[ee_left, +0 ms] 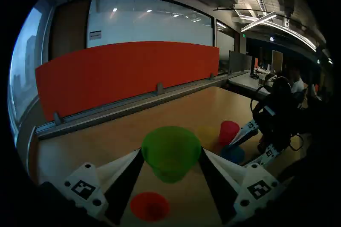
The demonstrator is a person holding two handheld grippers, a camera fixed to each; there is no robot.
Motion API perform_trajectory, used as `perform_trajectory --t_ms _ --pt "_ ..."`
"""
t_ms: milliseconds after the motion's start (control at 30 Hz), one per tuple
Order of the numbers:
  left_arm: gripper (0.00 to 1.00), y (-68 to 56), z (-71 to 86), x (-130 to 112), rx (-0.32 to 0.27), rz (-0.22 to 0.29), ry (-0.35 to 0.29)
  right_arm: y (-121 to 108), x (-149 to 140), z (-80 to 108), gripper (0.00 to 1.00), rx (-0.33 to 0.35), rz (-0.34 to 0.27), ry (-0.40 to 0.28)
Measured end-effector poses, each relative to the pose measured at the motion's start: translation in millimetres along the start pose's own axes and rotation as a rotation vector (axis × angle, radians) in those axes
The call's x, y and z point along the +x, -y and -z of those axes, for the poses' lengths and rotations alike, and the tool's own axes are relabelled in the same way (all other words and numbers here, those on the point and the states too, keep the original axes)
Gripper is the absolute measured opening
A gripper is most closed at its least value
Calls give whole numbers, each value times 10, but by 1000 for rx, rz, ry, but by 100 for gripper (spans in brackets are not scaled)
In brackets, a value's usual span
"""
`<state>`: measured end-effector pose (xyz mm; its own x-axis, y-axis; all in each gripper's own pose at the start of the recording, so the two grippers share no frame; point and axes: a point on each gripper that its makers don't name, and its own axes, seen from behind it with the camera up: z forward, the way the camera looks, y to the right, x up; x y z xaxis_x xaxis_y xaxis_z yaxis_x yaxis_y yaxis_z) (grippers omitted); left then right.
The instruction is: Pour water
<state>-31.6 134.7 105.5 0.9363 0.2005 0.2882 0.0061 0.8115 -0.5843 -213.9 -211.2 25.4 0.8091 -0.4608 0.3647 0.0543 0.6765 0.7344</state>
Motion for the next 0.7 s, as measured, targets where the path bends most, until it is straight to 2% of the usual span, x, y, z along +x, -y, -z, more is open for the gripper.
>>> perform_trajectory --t_ms 233,400,700 --pt "88 -5 96 79 2 1 -23 -8 16 -27 99 -10 -4 -8" --pt "88 2 152 96 7 6 -31 16 31 -27 88 -5 -9 -13" --pt "88 -6 248 118 10 10 -50 -2 145 46 87 -23 -44 -57"
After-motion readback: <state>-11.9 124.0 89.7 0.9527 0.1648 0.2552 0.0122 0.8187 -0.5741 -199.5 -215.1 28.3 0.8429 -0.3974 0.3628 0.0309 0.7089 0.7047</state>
